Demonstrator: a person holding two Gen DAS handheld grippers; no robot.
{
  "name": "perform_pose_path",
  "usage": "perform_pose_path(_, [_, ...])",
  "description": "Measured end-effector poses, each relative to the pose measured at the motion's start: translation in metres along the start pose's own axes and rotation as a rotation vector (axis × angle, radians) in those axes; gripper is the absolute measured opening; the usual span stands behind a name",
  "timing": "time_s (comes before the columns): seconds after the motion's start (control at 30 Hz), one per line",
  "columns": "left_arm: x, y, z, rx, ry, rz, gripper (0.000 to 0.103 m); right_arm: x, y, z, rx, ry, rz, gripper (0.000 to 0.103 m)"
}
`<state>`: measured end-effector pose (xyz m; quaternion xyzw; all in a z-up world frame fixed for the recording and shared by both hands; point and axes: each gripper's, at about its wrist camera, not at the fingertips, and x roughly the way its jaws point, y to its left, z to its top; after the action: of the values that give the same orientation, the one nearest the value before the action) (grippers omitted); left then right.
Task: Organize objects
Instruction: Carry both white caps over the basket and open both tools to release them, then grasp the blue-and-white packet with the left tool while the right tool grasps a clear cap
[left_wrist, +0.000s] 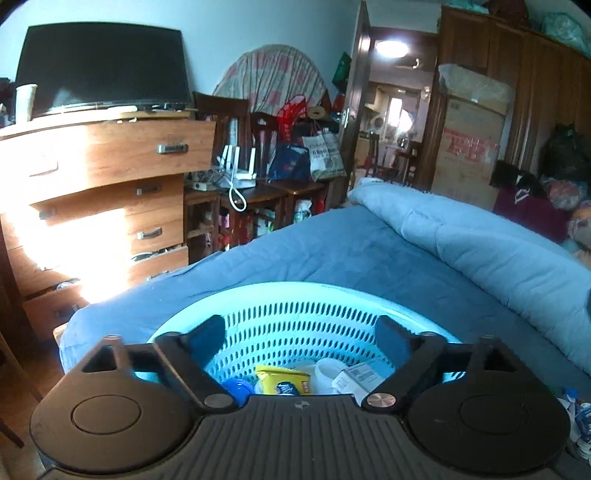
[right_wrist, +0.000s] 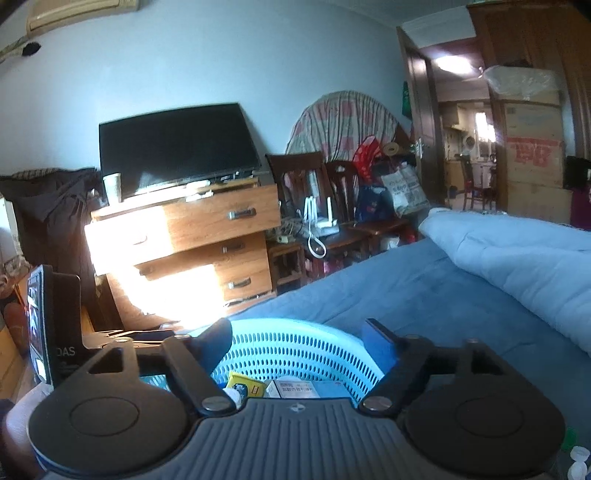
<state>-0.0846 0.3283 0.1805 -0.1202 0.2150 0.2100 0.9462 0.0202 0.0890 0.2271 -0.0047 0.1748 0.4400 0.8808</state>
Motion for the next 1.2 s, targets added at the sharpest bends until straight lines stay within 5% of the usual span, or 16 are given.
perform_pose_path(0.17, [-0.019,-0.018,0.005,0.022,-0.074,-0.033,0.1,-0.066,-0.002,-0.014,-0.016,-0.213,-0.078,0.103])
perform_pose_path(0.27, [-0.051,-0.041,0.006,0.056,-0.204,-0.077,0.103,-0.123,0.004,-0.046,-0.054,-0.441,-0.211,0.103])
perform_pose_path(0.3, [-0.061,-0.05,0.004,0.07,-0.251,-0.102,0.103,-0.139,0.003,-0.056,-0.045,-0.459,-0.244,0.103])
perform_pose_path(0.37, [-0.082,-0.07,-0.002,0.109,-0.335,-0.162,0.103,-0.162,-0.006,-0.076,0.015,-0.385,-0.24,0.103])
perform_pose_path(0.47, [-0.098,-0.109,-0.012,0.115,-0.337,-0.283,0.103,-0.184,-0.026,-0.122,0.04,-0.23,-0.33,0.103])
perform_pose_path(0.6, [-0.097,-0.171,-0.043,0.224,-0.239,-0.467,0.103,-0.209,-0.075,-0.193,0.135,-0.036,-0.473,0.101])
perform_pose_path(0.87, [-0.045,-0.275,-0.118,0.345,0.024,-0.669,0.103,-0.27,-0.191,-0.284,0.387,0.016,-0.662,0.097])
perform_pose_path(1.2, [0.158,-0.411,-0.169,0.291,0.403,-0.705,0.103,-0.257,-0.277,-0.351,0.523,0.095,-0.676,0.096])
